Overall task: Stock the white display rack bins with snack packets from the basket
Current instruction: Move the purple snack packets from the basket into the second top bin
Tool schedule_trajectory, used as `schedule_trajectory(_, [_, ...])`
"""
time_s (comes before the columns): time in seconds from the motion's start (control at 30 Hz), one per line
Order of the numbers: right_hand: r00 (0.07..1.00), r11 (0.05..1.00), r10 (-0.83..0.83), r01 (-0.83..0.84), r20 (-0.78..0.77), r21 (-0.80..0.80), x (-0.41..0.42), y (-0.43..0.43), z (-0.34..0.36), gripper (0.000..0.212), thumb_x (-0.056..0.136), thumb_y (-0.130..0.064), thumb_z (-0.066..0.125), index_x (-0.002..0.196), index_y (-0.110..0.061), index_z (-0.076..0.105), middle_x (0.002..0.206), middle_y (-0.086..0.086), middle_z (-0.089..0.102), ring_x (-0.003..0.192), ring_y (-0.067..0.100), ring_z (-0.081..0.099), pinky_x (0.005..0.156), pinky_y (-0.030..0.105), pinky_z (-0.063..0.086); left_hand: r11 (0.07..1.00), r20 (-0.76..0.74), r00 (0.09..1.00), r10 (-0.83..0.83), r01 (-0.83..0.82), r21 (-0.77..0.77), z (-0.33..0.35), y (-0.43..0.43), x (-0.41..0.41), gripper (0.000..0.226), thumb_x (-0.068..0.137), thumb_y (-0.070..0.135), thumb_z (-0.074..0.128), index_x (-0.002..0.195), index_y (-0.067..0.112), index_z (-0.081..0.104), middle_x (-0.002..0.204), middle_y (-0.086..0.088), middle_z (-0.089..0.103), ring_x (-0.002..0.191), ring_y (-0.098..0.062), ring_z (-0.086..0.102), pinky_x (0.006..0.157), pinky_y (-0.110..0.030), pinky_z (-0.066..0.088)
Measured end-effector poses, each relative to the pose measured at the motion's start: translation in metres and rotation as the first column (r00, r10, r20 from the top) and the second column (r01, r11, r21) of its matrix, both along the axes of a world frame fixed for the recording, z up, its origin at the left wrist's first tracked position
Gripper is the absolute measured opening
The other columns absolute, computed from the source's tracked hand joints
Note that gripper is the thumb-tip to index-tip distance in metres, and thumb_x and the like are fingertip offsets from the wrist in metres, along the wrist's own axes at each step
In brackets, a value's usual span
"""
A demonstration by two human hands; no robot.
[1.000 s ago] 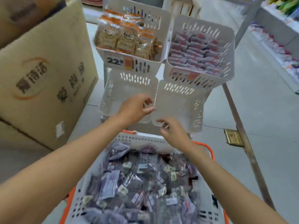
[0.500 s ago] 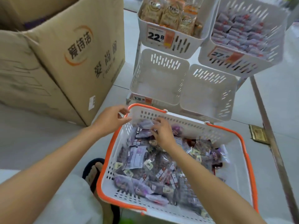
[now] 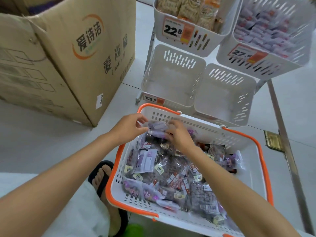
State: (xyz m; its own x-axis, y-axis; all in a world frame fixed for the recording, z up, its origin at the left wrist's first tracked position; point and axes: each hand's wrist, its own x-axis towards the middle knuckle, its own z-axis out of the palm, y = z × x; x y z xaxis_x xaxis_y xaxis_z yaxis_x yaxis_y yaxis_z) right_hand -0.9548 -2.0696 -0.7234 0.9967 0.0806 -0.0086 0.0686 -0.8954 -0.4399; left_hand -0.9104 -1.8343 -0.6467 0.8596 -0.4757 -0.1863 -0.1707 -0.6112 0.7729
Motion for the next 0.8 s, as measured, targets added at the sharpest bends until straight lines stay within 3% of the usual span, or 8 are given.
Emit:
schedule_trajectory(0.1, [0.999,0.984,0.045,-0.041,-0.02,0.174,0.004,0.016,0.047,0.01,0.097,-0.021,0.058,0.098,-0.016,0.066,0.101,-0.006,0.062,0.093,0.013,0.056,0.087,0.034,0.048,0.989,0.013,0.991,-0.135,0.134,0.06,0.007,-0.006,-0.004,0.065,0.082,0.037,0.078,0.14,0.023,0.051,0.14,0.002,0.055,0.127,-0.017,0.051,0.103,-0.033,0.043])
schedule_trajectory(0.23, [0.999,0.912,-0.026,0.011,0.029,0.41,-0.002,0.034,0.086,0.015,0.099,-0.015,0.056,0.113,-0.016,0.062,0.097,-0.01,0.062,0.087,0.005,0.059,0.081,0.017,0.048,0.991,-0.033,0.991,-0.128,0.126,-0.048,0.015,-0.004,0.0,0.023,0.08,0.026,0.081,0.1,0.023,0.07,0.093,0.008,0.07,0.086,-0.009,0.063,0.078,-0.031,0.049])
schedule_trajectory(0.3, [0.997,0.924,-0.079,0.074,-0.003,0.376,-0.013,0.039,0.076,0.043,0.096,-0.013,0.058,0.138,-0.017,0.048,0.112,-0.005,0.063,0.098,0.012,0.062,0.089,0.031,0.054,0.991,-0.119,0.993,0.017,-0.032,-0.128,0.017,0.008,0.006,0.021,0.083,0.023,0.078,0.098,0.013,0.068,0.089,0.0,0.069,0.08,-0.014,0.063,0.072,-0.029,0.047])
schedule_trajectory(0.43, [0.892,0.971,0.157,-0.063,-0.424,0.229,-0.043,0.058,0.018,0.106,0.082,-0.019,0.07,0.156,-0.036,-0.005,0.148,0.009,0.045,0.123,0.028,0.052,0.099,0.037,0.048,0.975,-0.331,0.933,0.14,-0.189,-0.121,0.007,0.033,0.007,0.028,0.089,0.024,0.073,0.105,0.006,0.06,0.093,-0.013,0.073,0.083,-0.022,0.068,0.074,-0.035,0.048])
schedule_trajectory(0.5, [0.851,0.975,0.216,-0.211,-0.479,0.065,-0.055,0.067,-0.011,0.103,0.082,-0.033,0.074,0.158,-0.028,0.005,0.163,0.007,0.019,0.146,0.028,0.024,0.119,0.038,0.019,0.953,-0.372,0.907,0.197,-0.267,-0.145,0.002,0.039,0.002,0.029,0.09,0.024,0.072,0.109,0.006,0.06,0.091,-0.012,0.075,0.082,-0.021,0.07,0.075,-0.034,0.051])
schedule_trajectory(0.6, [0.858,0.885,0.332,-0.427,-0.392,-0.185,-0.064,0.067,-0.029,0.076,0.089,-0.039,0.067,0.154,-0.028,0.03,0.166,0.005,0.007,0.152,0.026,-0.004,0.117,0.041,-0.017,0.899,-0.461,0.856,0.235,-0.372,-0.232,0.001,0.04,-0.002,0.03,0.091,0.026,0.07,0.118,0.015,0.062,0.101,-0.011,0.075,0.094,-0.025,0.07,0.087,-0.039,0.053])
schedule_trajectory(0.7, [0.81,0.812,0.385,-0.526,-0.443,-0.255,-0.063,0.06,-0.027,0.08,0.087,-0.035,0.065,0.155,-0.026,0.024,0.165,0.006,0.002,0.152,0.025,-0.005,0.121,0.048,-0.014,0.862,-0.496,0.828,0.262,-0.432,-0.266,0.007,0.033,-0.003,0.031,0.092,0.023,0.069,0.121,0.018,0.062,0.108,-0.012,0.072,0.092,-0.021,0.068,0.087,-0.037,0.053])
schedule_trajectory(0.8, [0.824,0.877,0.402,-0.471,-0.399,-0.09,-0.06,0.053,-0.018,0.046,0.095,-0.028,0.059,0.14,-0.022,0.05,0.148,0.009,0.047,0.137,0.026,0.041,0.117,0.055,0.023,0.852,-0.497,0.818,0.289,-0.456,-0.255,0.01,0.026,-0.002,0.033,0.092,0.021,0.069,0.123,0.017,0.061,0.11,-0.014,0.07,0.09,-0.021,0.068,0.081,-0.036,0.054])
